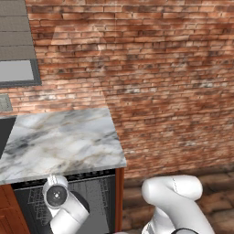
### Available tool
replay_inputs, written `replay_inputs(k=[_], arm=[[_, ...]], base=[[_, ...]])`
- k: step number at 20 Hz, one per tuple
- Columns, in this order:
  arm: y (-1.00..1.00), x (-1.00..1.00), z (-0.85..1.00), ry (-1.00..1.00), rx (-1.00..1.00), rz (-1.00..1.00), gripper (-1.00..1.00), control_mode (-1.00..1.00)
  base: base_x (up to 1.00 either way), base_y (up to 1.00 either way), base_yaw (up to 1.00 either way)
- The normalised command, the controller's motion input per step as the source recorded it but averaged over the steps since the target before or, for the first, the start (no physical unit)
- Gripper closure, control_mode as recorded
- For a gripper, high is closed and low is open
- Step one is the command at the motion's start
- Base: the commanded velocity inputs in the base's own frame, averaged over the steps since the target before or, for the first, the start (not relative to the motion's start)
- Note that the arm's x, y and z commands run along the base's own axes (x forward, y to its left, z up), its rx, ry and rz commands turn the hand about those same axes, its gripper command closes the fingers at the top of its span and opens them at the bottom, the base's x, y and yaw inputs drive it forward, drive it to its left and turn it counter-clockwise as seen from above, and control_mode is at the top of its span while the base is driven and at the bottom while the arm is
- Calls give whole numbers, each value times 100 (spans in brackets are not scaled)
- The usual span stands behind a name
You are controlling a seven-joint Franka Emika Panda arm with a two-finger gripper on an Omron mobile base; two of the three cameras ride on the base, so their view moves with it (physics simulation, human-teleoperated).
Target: Pick up the cup and bowl from the counter, place them in the dishwasher, and close the dishwasher door.
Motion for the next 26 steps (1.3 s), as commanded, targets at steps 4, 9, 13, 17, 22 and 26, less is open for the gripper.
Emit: replay_inputs(k=[4,9,13,17,22,26], arm=[[-15,0,-25,0,2,-4,100,-100],[-8,0,-35,0,6,-4,100,-100],[-4,0,-40,0,9,-4,100,-100],[-4,0,-25,0,10,-5,100,-100],[-4,0,-19,0,12,-6,100,-100],[-2,0,-18,0,15,-6,100,-100]], base=[[0,0,0],[0,0,0],[0,0,0],[0,0,0],[0,0,0],[0,0,0]])
